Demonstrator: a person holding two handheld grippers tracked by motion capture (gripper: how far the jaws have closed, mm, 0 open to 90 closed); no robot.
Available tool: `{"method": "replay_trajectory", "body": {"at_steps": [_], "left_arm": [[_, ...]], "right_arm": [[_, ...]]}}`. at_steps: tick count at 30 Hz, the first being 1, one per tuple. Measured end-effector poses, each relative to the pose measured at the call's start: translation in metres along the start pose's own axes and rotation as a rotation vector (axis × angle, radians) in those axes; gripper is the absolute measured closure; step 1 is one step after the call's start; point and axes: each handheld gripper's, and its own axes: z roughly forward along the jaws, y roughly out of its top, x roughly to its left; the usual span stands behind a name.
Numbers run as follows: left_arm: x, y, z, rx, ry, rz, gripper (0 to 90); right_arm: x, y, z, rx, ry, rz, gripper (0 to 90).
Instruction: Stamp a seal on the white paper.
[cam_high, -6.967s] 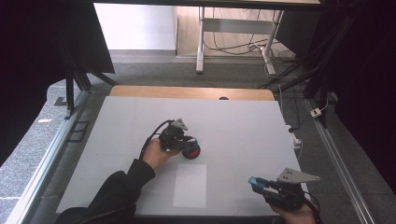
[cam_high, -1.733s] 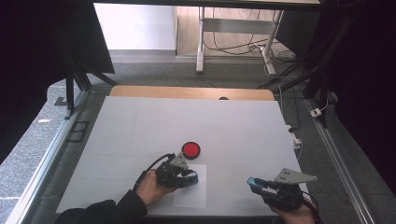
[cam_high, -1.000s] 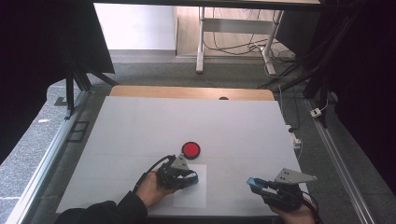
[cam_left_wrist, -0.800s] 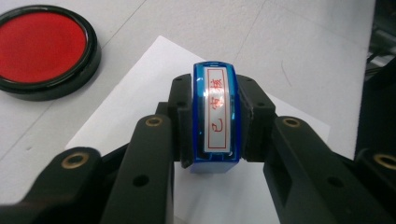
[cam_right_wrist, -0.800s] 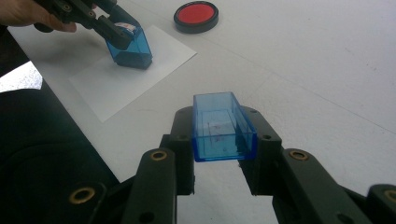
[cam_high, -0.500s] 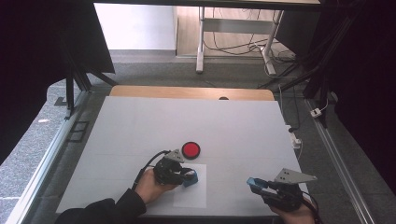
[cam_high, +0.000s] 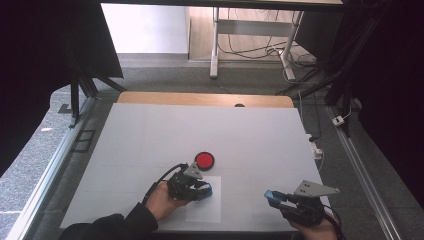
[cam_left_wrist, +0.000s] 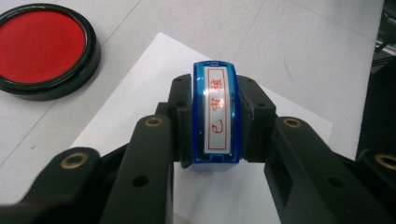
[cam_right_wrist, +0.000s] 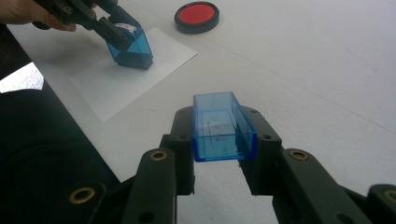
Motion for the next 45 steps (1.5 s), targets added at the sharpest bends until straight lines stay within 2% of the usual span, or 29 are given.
{"method": "replay_trajectory", "body": {"at_steps": [2,5,9,12,16,22,25,35,40,45], "left_arm": [[0.000,0.001,0.000,0.001,-0.002,-0.014,69.9],[0.000,0.003,-0.001,0.011,-0.006,0.000,69.9],[0.000,0.006,-0.007,-0.021,-0.009,0.006,69.9],[0.002,0.006,-0.014,-0.048,-0.018,-0.004,69.9],[0.007,0.006,-0.023,-0.085,-0.045,-0.018,69.9],[0.007,0.008,-0.033,-0.104,-0.062,-0.018,69.9],[0.008,0.008,-0.039,-0.128,-0.073,-0.020,69.9],[0.007,0.010,-0.057,-0.205,-0.102,0.024,69.8],[0.008,0.011,-0.066,-0.238,-0.116,0.022,69.8],[0.009,0.013,-0.078,-0.287,-0.155,0.028,69.9]], "right_arm": [[0.000,0.000,0.000,-0.001,-0.001,0.000,68.3],[0.000,0.000,0.000,-0.001,-0.001,0.001,68.2],[0.000,0.000,0.000,-0.006,0.002,0.003,68.3],[0.000,0.000,0.000,-0.005,0.002,0.001,68.2],[0.000,0.000,0.000,-0.006,0.000,0.004,68.2],[0.000,0.000,0.000,-0.006,0.001,0.004,68.3],[0.000,0.000,0.000,-0.006,0.001,0.004,68.3],[0.000,0.000,0.000,-0.006,0.003,0.006,68.3],[0.000,0.000,-0.001,-0.005,0.002,0.005,68.2],[0.000,-0.001,-0.001,-0.006,0.004,0.007,68.2]]}}
